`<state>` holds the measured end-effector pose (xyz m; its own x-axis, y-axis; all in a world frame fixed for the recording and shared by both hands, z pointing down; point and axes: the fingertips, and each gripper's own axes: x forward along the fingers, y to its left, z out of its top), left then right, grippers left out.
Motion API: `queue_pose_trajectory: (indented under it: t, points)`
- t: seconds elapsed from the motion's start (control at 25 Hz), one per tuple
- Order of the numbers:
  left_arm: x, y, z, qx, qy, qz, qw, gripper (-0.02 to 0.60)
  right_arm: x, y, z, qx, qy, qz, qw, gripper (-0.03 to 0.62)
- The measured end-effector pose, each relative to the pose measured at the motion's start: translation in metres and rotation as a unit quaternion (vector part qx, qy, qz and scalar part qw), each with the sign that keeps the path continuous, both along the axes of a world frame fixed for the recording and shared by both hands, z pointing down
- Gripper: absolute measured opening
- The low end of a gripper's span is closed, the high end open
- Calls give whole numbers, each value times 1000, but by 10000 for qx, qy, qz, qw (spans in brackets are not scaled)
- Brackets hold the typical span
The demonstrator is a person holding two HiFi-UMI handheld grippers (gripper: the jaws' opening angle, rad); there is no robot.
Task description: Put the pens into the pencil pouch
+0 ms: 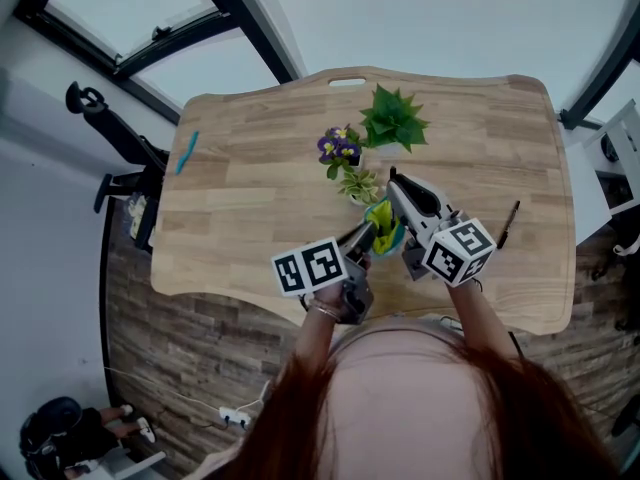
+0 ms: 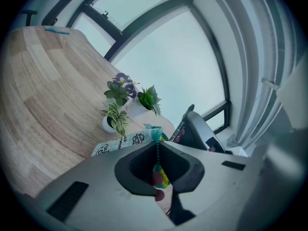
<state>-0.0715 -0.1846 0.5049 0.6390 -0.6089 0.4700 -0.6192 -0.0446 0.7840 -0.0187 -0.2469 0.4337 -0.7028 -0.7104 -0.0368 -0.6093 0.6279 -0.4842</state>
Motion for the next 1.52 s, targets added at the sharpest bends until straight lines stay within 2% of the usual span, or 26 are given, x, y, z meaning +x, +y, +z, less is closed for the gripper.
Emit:
queue_pose_trajectory:
  t: [0.36, 0.56, 0.92, 1.24, 1.52]
  points:
    - [-2, 0, 1, -18, 45, -19, 10000, 11, -5, 20, 26, 77, 1155, -306, 9928, 52]
    - [-2, 0, 2, -18, 81, -26, 10000, 11, -6, 31, 37, 64, 1553, -494, 9866, 57]
    - [-1, 2, 2, 28, -8, -6, 10000, 11, 13, 26, 21, -21, 1365, -304, 9902, 67]
    - [0, 2, 2, 39, 11, -31, 10000, 11, 50, 21, 2, 196, 1579, 171, 9871, 66]
    - [3, 2, 3, 50, -2, -26, 10000, 11, 86, 23, 17, -39, 1805, 414, 9827, 52]
